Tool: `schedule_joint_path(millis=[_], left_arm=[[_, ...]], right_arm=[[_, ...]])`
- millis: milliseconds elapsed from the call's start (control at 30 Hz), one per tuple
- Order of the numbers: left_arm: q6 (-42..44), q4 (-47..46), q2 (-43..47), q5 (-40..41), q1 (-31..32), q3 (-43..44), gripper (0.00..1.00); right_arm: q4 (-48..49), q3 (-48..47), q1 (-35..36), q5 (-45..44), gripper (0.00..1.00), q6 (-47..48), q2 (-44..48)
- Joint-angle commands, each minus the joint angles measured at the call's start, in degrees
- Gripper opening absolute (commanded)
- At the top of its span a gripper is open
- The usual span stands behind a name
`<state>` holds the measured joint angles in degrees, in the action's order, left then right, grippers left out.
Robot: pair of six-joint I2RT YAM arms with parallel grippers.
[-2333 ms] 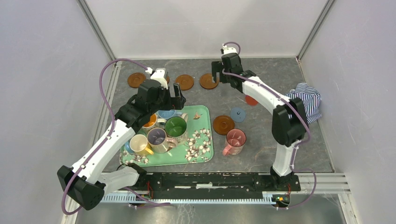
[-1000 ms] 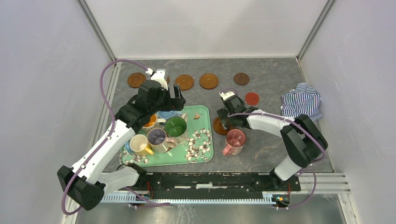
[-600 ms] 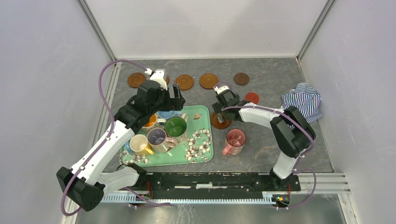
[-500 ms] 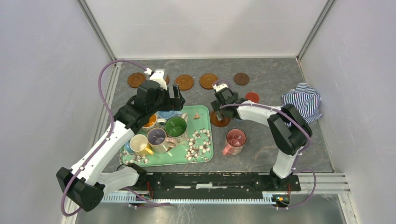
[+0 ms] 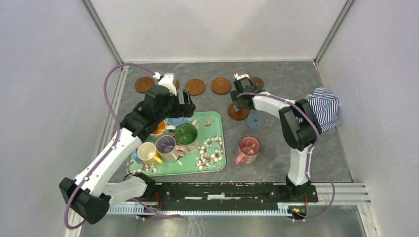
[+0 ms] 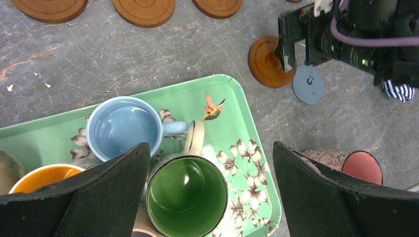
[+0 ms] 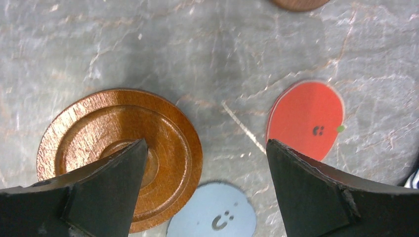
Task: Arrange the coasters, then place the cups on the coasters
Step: Move the coaster to the center of the board.
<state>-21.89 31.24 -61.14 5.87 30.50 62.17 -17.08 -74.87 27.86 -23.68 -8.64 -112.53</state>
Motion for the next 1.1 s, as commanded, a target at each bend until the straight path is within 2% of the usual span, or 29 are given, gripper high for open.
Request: schedule_joint_path(millis=[0,467,1067], left_arm=[[3.51,0.15,0.81,0.28,-0.09,1.43,1.0],[4.22,1.6,-0.26,0.15,-0.08,3.45,1.0],[4.55,3.08,-0.87,0.54,-0.07,4.7,1.0]], right_arm=[[-0.97,-6.91,-1.36,-1.35,0.98,1.41,-3.6],[-1.57,-23.83,-5.87,-0.37,0.98,4.9,-14.9],[1.49,-33.82,-9.55,5.12,0.98,4.65,-23.17]])
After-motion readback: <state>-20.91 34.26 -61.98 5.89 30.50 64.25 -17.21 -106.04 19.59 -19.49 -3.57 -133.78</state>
